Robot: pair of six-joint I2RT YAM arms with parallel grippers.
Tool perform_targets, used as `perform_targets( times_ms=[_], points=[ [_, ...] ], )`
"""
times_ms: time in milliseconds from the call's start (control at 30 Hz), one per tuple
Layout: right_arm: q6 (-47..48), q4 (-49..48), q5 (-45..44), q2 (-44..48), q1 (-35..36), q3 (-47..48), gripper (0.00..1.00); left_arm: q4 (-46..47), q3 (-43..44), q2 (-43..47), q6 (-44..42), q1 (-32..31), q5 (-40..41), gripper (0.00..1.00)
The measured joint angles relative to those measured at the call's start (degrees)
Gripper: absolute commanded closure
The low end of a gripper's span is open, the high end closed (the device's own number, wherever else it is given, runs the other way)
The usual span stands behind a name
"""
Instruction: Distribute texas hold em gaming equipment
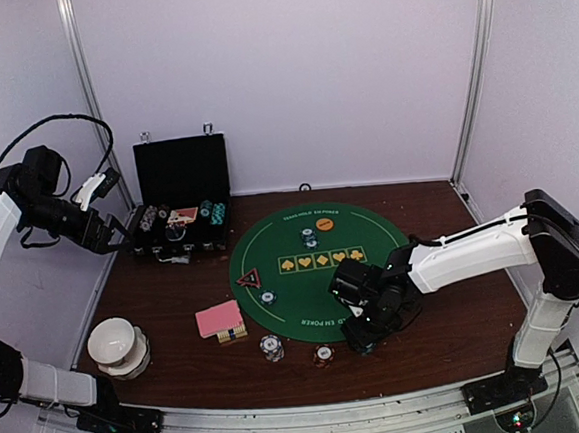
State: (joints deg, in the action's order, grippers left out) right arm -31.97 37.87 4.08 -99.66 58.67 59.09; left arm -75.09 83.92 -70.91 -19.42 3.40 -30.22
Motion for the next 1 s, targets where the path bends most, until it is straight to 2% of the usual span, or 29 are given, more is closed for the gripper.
perform_targets(
  times_ms=[100, 200, 533, 1000],
  points=[
    [0.11, 0.02, -0.02, 0.0, 0.13, 0.02, 0.51, 0.0, 0.0, 0.0, 0.0, 0.0, 0.0, 0.03],
    [0.2, 0.11, -0.02, 0.0, 0.24, 0.02, 0.56, 0.0, 0.0, 0.0, 0.0, 0.0, 0.0, 0.02],
    [0.46, 3.19, -0.46, 0.17, 0.83, 1.05, 0.59, 0.0, 0.0, 0.0, 0.0, 0.0, -0.02, 0.02],
    [2.19, 11.06, -2.27, 3.45, 0.26, 8.48, 0.65, -0.02, 0.22, 0.0, 0.0, 0.0, -0.07, 0.02]
  ],
)
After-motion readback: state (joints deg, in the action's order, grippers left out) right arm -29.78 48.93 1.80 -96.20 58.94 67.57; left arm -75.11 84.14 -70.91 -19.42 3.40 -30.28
